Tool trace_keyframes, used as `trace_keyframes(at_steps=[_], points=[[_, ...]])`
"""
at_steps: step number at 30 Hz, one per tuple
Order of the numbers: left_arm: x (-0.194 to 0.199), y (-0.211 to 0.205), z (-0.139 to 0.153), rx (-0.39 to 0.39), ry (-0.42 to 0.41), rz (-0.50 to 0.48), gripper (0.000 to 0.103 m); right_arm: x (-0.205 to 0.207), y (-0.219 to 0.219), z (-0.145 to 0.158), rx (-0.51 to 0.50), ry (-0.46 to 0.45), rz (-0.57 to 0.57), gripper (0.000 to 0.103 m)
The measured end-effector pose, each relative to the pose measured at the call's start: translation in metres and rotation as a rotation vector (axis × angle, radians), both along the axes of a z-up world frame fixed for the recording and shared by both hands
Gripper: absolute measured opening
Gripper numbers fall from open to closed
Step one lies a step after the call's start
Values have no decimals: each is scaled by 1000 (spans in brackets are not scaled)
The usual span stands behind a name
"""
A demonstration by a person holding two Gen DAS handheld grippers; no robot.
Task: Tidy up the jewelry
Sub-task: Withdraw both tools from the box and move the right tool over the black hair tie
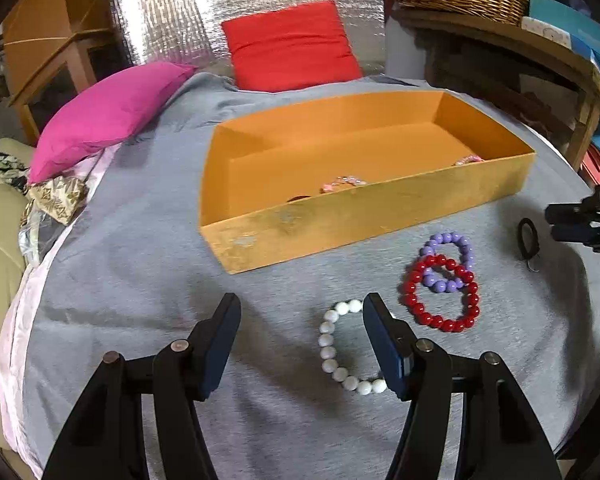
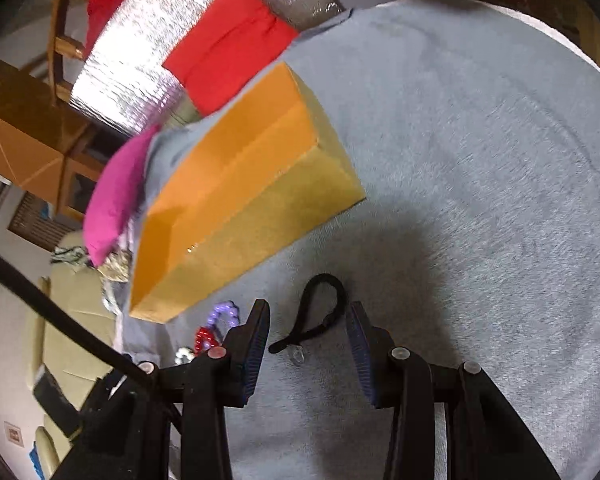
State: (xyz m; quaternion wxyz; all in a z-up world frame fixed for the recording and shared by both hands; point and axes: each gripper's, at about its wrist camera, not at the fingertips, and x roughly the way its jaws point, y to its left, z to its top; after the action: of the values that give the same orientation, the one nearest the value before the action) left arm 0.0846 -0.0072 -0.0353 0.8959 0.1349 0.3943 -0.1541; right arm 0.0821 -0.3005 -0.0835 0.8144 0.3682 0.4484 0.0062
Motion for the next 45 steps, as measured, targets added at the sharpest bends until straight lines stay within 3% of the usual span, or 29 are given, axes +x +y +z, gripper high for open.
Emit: trace_keyframes(at_steps=[8,9,10,12,15,21,26,31,33,35,39,45], points=[[-1,-24,-7,-6,32,-84,64,20,19,-13,-126,79,-21,43],[-1,-27,-8,-14,39,-102,64,22,26,-11,-179,77,-13,39],[-1,-30,-9,-22,45,-115,64,24,31,-9,-219,76,1,26],[0,-36,-9,-42,57,-150,64,27,38,-11,-262,83,32,13],[2,-41,-9,-69,69,-181,64,25,42,-6,-306,65,38,7],[10,-46,-14,-93,103,-206,55,20,35,-5,-279,63,32,7],[8,-50,-18,-25,89,-177,55,15,32,-5,-261,74,31,7],[2,-45,-16,-2,75,-148,57,15,29,-7,-221,88,21,8],[-2,-41,-13,12,58,-130,64,11,27,-4,-204,90,16,9],[-4,-39,-11,24,43,-113,65,8,27,-1,-179,81,18,14],[-2,-34,-9,33,31,-88,65,3,28,8,-188,53,8,38],[0,-32,-5,38,17,-68,65,0,31,12,-188,42,6,39]])
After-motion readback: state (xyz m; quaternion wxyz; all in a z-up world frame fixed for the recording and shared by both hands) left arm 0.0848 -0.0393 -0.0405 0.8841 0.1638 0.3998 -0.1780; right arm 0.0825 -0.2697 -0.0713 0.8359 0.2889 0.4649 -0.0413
